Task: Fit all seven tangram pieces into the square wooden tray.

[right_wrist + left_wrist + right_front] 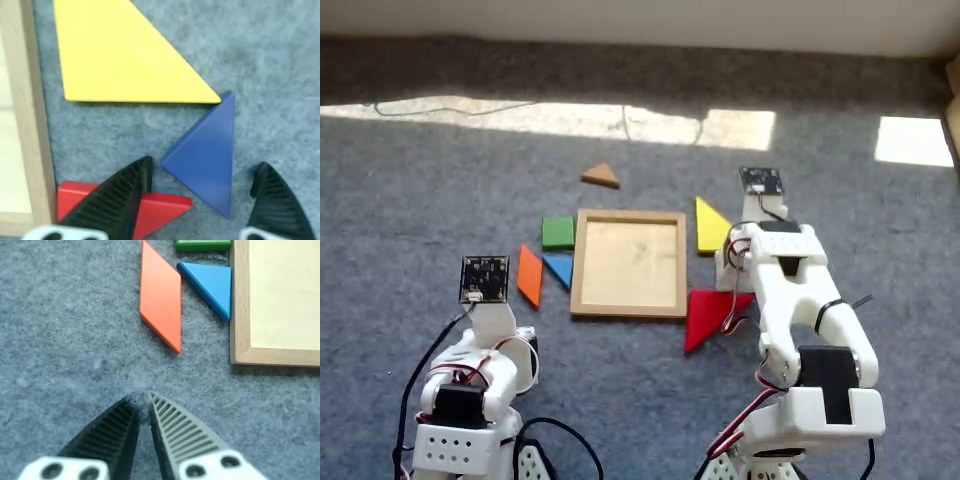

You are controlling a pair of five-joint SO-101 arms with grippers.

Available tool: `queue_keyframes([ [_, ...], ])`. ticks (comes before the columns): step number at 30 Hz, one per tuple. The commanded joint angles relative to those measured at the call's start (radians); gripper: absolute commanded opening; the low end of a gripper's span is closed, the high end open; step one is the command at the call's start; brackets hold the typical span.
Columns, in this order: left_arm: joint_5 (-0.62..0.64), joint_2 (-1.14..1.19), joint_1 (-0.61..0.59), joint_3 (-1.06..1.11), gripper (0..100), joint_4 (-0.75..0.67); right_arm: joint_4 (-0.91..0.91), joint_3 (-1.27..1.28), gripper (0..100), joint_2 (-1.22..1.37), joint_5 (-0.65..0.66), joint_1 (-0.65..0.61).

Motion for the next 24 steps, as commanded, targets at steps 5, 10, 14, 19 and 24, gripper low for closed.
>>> queue_keyframes([
  [5, -0.003, -0.035, -0.002, 0.021, 0, 0.005, -0.021, -0.039, 27.2, -0.005, -0.002, 0.01],
  [10, -0.003, -0.035, -0.002, 0.021, 0, 0.005, -0.053, -0.038, 15.5, -0.004, 0.021, 0.01],
  [14, -0.003, -0.035, -0.002, 0.021, 0, 0.005, -0.05, -0.038, 11.9, -0.008, 0.098, 0.01],
  [19, -0.003, -0.035, -0.002, 0.021, 0, 0.005, -0.013, -0.038, 8.7, -0.03, 0.103, 0.013],
  [24, -0.003, -0.035, -0.002, 0.021, 0, 0.005, 0.031, -0.03, 8.7, -0.17, 0.104, 0.01],
])
